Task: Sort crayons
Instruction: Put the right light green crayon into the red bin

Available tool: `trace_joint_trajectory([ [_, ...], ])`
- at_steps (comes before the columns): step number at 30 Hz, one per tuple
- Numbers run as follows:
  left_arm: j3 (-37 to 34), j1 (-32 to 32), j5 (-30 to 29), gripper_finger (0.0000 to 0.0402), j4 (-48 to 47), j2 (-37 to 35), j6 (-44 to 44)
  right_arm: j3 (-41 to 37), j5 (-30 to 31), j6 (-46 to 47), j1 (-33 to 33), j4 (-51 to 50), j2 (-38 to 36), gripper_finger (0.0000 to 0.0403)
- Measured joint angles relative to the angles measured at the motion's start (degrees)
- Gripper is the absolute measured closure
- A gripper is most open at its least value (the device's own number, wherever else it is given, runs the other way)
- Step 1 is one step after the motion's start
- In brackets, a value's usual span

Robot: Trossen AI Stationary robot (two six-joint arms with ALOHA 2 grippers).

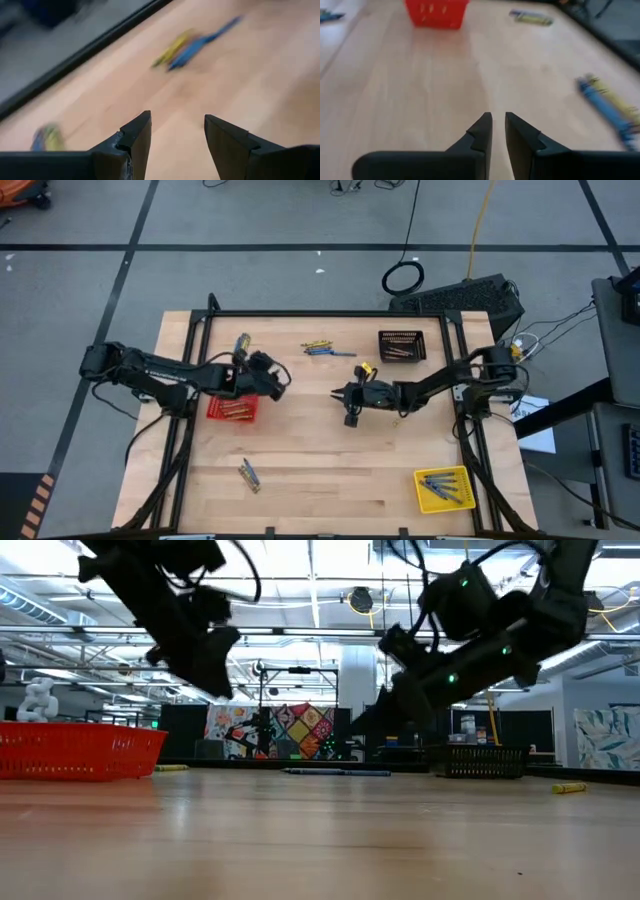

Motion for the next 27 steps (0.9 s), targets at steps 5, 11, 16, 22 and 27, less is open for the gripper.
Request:
trace_joint_trajectory([
  [5, -0.07, 8.50, 4.48, 0.0214, -5.06, 0.01, -6.10, 2.13, -2.19, -0.77, 0.04, -0.23, 4.61, 0.0362],
  [11, -0.07, 15.12, 7.40, 0.0214, -0.21, 1.02, -1.52, 5.99, -2.09, -2.18, -4.01, -12.60, 1.64, 0.0358],
  [16, 0.02, 14.54, 7.43, 0.0214, 8.60, 2.13, 5.94, 10.41, -5.12, -9.66, -6.74, -40.43, -7.50, 0.0350],
  [22, -0.04, 11.07, 7.38, 0.0214, 16.29, 4.24, 13.68, 11.77, -10.97, -17.56, -4.45, -63.70, -19.53, 0.0348],
  [27, -0.07, 7.78, 7.38, 0.0214, 19.80, 6.16, 14.49, 11.76, -10.91, -7.25, -3.09, -75.82, -27.51, 0.0348],
])
